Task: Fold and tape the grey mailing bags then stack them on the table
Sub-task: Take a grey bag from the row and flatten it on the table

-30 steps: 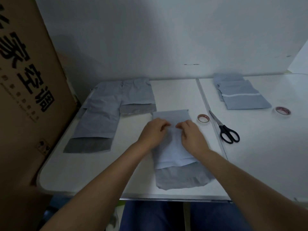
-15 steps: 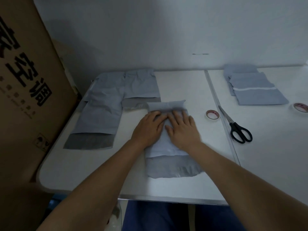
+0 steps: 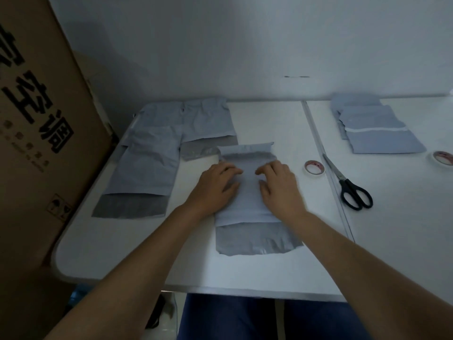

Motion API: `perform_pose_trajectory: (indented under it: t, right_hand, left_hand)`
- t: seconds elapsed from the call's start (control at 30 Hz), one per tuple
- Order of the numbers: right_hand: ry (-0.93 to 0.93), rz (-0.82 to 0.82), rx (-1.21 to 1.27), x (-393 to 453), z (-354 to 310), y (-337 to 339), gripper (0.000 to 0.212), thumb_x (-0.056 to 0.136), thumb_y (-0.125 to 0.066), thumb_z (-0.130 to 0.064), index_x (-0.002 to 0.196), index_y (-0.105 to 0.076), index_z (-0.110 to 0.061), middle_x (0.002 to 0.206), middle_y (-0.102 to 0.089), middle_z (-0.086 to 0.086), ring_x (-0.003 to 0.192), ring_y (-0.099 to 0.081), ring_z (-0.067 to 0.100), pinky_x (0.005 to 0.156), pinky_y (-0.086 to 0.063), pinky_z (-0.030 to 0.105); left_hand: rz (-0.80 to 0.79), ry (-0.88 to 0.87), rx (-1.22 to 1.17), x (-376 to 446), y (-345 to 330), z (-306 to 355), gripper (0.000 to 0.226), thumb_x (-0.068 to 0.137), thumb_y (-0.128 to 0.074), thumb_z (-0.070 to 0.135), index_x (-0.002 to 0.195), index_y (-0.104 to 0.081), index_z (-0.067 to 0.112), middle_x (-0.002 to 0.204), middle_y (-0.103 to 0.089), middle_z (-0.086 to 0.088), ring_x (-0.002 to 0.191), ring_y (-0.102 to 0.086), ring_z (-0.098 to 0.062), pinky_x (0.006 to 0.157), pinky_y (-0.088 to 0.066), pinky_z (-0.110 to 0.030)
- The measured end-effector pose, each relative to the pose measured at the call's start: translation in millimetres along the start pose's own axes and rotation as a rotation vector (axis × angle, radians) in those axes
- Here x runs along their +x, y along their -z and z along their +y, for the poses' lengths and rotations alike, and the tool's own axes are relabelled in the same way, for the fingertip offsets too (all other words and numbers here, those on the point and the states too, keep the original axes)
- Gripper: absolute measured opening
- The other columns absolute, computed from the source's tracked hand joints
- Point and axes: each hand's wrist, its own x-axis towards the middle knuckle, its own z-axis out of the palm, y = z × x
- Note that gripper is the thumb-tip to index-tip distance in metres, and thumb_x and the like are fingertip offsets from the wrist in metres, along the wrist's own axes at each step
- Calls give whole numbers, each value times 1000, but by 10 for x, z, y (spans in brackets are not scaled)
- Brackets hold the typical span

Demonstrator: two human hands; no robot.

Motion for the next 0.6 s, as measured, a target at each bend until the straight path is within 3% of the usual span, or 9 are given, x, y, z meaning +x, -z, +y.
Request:
perform_pose_trajectory:
  t: [0.1, 0.2, 0.3, 0.43, 0.6]
  right_hand:
    - [-89, -105, 245, -107, -20, 151, 15, 88, -56, -3, 97, -65, -11, 89, -54, -1, 79, -52, 15, 74, -39, 23]
    - [-149, -220, 292, -221, 3, 286, 15, 88, -57, -5, 92, -68, -14, 84, -56, -2, 73, -52, 12, 71, -37, 20]
    - [-192, -237, 317, -355, 66, 398, 16, 88, -58, -5, 87, -69, -18, 87, -61, 1, 73, -55, 13, 73, -40, 18]
    - [-244, -211, 350, -512, 106, 469, 19, 88, -60, -5, 85, -69, -21, 87, -62, -4, 74, -55, 5, 73, -41, 10]
    - [-230, -212, 393, -588, 123, 497, 27, 88, -55, 2, 86, -70, -20, 91, -62, -5, 81, -57, 4, 78, -41, 9]
  left_hand:
    - [-58, 52, -161, -204, 115, 53, 18, 93, -60, 32, 106, -67, 23, 104, -57, 8, 97, -52, -8, 83, -38, -14]
    - [-185, 128, -252, -387, 239, 62, 17, 83, -69, 43, 96, -67, 33, 101, -57, 13, 96, -54, -1, 84, -40, -15]
    - [-297, 151, -248, -552, 348, 65, 31, 73, -71, 58, 98, -64, 41, 108, -51, 18, 105, -50, 3, 94, -39, -17]
    - [-515, 157, -214, -693, 449, 95, 43, 75, -75, 50, 115, -59, 41, 124, -39, 21, 118, -36, 8, 101, -26, -10]
    - [-356, 139, -250, -706, 391, 118, 19, 80, -76, 33, 95, -68, 39, 115, -51, 15, 108, -49, 5, 97, -34, -16]
